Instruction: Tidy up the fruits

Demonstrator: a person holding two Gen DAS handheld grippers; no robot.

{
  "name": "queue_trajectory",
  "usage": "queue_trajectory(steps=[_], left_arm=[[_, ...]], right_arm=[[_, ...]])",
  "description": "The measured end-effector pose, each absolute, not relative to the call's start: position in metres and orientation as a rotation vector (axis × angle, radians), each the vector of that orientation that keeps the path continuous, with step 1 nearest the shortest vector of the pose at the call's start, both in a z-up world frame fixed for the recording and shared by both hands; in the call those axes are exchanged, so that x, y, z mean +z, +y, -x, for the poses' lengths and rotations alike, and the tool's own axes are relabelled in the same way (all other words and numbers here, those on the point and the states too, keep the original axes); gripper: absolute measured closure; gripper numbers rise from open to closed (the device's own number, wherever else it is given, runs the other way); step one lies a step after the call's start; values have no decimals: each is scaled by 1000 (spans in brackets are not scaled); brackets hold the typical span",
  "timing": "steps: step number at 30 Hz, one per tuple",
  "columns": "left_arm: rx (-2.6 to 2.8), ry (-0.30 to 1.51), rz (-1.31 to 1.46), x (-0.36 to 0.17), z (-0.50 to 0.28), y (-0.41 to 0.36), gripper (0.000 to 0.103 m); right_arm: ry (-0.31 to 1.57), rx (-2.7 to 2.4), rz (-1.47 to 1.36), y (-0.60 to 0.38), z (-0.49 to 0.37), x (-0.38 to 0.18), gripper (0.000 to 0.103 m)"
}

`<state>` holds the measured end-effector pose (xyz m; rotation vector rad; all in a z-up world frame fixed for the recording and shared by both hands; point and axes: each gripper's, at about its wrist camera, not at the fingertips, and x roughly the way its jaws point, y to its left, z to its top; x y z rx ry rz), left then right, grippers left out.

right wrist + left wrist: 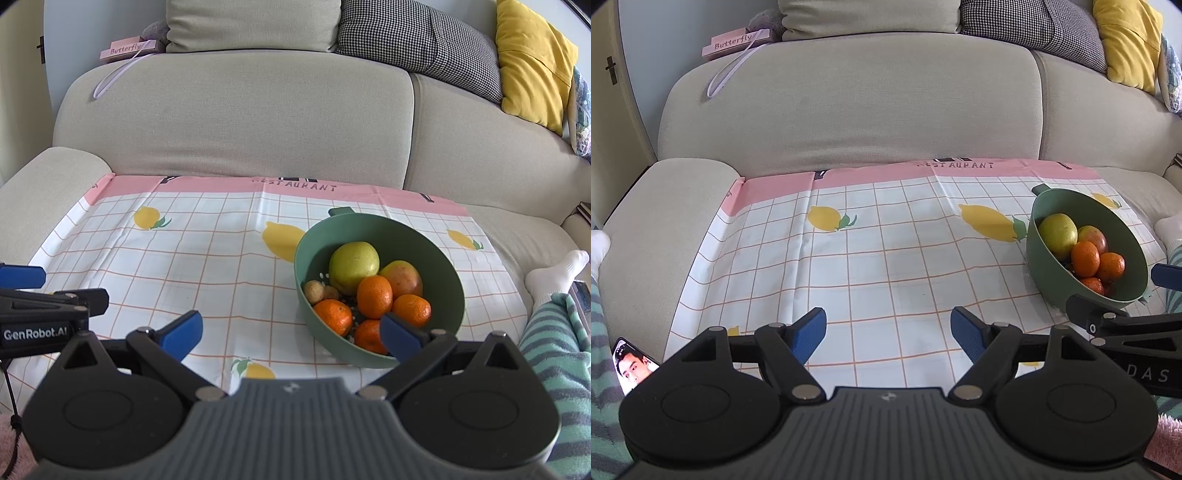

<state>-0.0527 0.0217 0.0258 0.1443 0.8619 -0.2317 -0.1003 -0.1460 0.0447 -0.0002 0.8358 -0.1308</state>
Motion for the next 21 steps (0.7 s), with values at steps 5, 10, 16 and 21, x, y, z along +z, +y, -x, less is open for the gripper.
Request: queue_trajectory(steps=[5, 10, 16, 21], left_arm=[[-233, 863, -139, 26, 53, 22, 13], [-230, 859, -130, 26, 53, 23, 13], [-224, 859, -133, 26, 52, 22, 13], [-215, 853, -135, 26, 52, 23, 13]], right_arm=[[837, -132, -1, -146, 100, 45, 4], [839, -128, -3, -144, 101, 43, 4], [839, -127, -3, -145, 100, 43, 4], [842, -126, -2, -144, 101, 42, 4]])
